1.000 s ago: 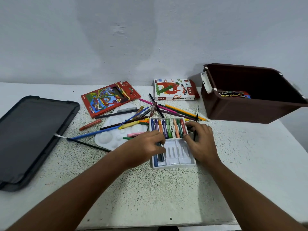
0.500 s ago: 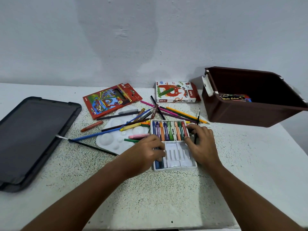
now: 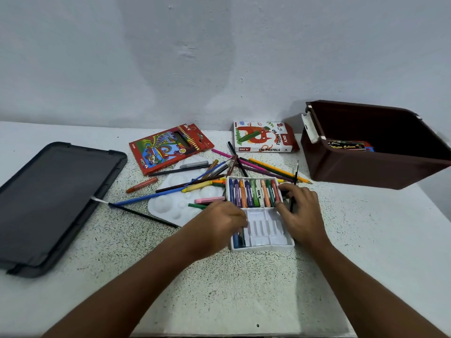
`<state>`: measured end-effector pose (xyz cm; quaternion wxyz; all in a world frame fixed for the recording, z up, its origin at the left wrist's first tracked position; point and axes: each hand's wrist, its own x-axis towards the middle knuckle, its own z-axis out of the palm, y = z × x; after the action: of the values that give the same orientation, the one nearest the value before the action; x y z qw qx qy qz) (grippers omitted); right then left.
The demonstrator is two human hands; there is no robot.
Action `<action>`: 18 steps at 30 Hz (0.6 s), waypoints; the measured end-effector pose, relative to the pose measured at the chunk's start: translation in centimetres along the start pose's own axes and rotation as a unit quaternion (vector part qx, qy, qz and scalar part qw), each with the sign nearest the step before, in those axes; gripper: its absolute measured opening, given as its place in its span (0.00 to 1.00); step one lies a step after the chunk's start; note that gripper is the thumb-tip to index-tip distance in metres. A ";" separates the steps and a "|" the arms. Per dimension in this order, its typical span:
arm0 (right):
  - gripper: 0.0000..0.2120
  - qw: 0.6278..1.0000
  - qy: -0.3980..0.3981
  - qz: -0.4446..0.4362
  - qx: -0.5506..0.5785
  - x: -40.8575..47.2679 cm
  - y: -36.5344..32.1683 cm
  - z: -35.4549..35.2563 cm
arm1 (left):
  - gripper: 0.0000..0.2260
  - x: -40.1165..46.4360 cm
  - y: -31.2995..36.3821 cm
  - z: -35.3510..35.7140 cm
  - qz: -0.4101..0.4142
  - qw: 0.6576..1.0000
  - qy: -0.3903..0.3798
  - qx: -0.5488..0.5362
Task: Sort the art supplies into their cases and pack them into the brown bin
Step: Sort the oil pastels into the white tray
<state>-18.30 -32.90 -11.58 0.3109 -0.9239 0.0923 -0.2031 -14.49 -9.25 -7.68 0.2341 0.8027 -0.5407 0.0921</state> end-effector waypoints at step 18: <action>0.18 1.000 0.001 0.008 0.005 0.0 -0.3 -0.1 | 0.11 0.8 -4.2 -1.6 -0.324 0.942 -0.062 0.057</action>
<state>-18.27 -32.73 -11.36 0.3170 -0.9214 0.0987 -0.2018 -10.18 -7.87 -7.07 0.1712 0.9506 -0.2588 -0.0079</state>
